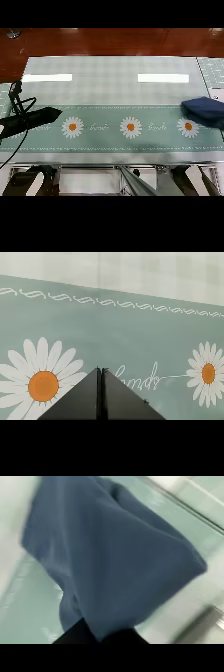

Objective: Fold the shirts.

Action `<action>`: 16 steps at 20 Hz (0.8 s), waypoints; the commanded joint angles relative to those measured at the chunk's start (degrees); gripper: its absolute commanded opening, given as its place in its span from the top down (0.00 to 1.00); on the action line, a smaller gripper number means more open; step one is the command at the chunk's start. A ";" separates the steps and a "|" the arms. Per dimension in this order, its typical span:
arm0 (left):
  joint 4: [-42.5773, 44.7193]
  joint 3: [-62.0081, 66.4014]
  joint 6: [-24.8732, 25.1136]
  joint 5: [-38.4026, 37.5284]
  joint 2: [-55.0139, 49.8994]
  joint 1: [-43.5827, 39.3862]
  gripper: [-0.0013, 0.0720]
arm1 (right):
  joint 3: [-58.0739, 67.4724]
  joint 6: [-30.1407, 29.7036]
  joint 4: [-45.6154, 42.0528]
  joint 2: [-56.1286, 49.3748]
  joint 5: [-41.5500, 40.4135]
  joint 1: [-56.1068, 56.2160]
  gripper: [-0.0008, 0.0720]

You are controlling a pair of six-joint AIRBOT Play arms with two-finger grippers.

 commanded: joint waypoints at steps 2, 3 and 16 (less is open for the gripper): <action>0.02 -1.84 0.13 1.44 -0.15 0.02 0.95 | -11.58 6.43 -20.09 8.57 5.79 -5.46 0.94; 0.02 -2.54 0.13 1.49 -0.15 0.02 0.95 | -14.10 8.44 -22.40 9.57 6.69 -5.46 0.75; -0.02 40.11 3.19 -8.22 -23.34 -2.89 0.95 | 20.02 -8.70 23.56 -13.16 -14.51 26.56 0.95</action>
